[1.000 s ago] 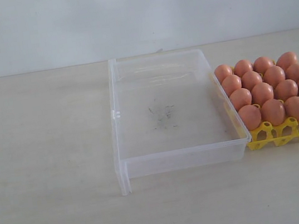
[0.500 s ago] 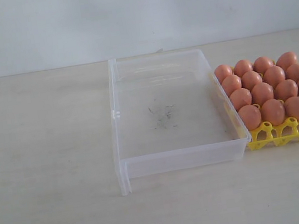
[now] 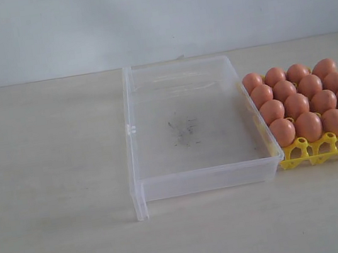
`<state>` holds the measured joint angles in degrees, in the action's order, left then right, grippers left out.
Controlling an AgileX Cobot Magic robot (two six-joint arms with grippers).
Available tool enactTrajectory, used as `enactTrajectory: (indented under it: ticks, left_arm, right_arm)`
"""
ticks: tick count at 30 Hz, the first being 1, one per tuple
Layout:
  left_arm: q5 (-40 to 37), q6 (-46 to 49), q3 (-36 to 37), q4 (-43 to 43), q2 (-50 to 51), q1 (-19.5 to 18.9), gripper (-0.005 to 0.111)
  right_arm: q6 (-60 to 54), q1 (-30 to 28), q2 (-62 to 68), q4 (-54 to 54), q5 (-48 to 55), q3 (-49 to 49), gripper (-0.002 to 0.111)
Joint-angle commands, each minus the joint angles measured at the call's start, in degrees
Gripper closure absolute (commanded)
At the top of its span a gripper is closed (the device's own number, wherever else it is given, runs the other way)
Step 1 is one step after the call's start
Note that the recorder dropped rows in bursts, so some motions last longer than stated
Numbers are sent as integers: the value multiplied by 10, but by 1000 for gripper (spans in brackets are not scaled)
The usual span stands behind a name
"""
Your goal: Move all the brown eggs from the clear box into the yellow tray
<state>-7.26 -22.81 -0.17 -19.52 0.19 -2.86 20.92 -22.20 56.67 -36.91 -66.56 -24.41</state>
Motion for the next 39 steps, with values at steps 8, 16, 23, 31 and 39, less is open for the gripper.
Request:
enactTrajectory:
  ticks: [8, 16, 23, 31, 39]
  left_arm:
    - [-1, 0, 2, 1, -2, 1, 103]
    - [-1, 0, 2, 1, -2, 1, 103]
    - [-1, 0, 2, 1, -2, 1, 103]
    - [-1, 0, 2, 1, -2, 1, 103]
    - [-1, 0, 2, 1, -2, 1, 103]
  right_arm:
    - [53, 42, -524, 170, 314, 124, 109]
    - [245, 75, -566, 125, 722, 134, 109]
    - [255, 107, -564, 162, 727, 216, 109]
    - [325, 109, -564, 307, 778, 244, 109]
    - [325, 166, -564, 313, 832, 244, 109]
